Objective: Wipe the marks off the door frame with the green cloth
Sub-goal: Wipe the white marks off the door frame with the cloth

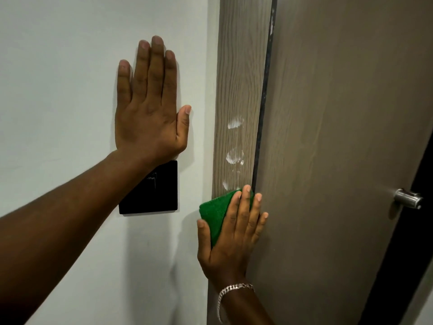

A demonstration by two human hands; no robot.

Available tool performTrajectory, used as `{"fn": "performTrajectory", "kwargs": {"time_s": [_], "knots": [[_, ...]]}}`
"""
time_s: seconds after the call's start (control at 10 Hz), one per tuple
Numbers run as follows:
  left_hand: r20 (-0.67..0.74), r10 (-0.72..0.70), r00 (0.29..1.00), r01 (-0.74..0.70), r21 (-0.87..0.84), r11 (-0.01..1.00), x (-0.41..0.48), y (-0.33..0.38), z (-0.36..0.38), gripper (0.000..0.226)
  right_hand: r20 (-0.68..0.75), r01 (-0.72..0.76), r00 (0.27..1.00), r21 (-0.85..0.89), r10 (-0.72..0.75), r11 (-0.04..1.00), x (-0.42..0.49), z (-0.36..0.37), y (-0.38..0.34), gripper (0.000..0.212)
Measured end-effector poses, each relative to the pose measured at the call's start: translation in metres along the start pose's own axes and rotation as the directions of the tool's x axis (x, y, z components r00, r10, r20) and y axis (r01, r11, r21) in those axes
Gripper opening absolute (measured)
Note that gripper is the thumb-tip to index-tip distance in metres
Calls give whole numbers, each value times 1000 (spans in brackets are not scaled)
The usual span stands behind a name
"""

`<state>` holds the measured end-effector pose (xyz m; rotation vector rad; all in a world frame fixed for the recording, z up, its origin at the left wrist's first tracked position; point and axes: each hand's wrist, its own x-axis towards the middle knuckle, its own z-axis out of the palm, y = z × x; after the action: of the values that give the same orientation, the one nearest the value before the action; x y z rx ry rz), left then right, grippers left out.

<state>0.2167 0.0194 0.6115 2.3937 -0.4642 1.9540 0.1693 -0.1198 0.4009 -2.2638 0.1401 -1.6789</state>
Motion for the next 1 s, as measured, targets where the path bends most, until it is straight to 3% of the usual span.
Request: {"fn": "performTrajectory", "kwargs": {"time_s": [0.1, 0.2, 0.3, 0.4, 0.6, 0.7, 0.9, 1.0], "knots": [[15, 14, 1000, -14, 3, 1000, 0, -1, 0, 79, 19, 116, 993, -20, -116, 993, -1, -4, 9, 83], [18, 39, 999, -39, -5, 999, -1, -3, -1, 79, -44, 6, 999, -3, -6, 1000, 15, -3, 0, 84], [8, 78, 997, -78, 1, 997, -2, -3, 1, 78, -61, 7, 998, -14, -8, 1000, 15, 1, -7, 84], [14, 100, 995, -100, 4, 995, -4, -4, 1, 78, -34, 148, 988, -54, -150, 988, 10, -1, 5, 92], [-2, 107, 994, -107, -3, 994, -3, -4, 2, 77, -42, 34, 998, -97, -38, 995, 23, -1, -7, 97], [2, 100, 995, -100, -8, 995, -4, -3, 2, 77, -3, 155, 988, -125, -157, 980, 20, -6, 2, 101], [-2, 101, 995, -101, -9, 995, -3, -4, 2, 78, -45, -11, 999, -89, 7, 996, 35, -4, -12, 106], [7, 93, 996, -93, -13, 996, -3, -3, 1, 78, -20, 113, 993, -89, -115, 990, 27, -7, -7, 107]]}}
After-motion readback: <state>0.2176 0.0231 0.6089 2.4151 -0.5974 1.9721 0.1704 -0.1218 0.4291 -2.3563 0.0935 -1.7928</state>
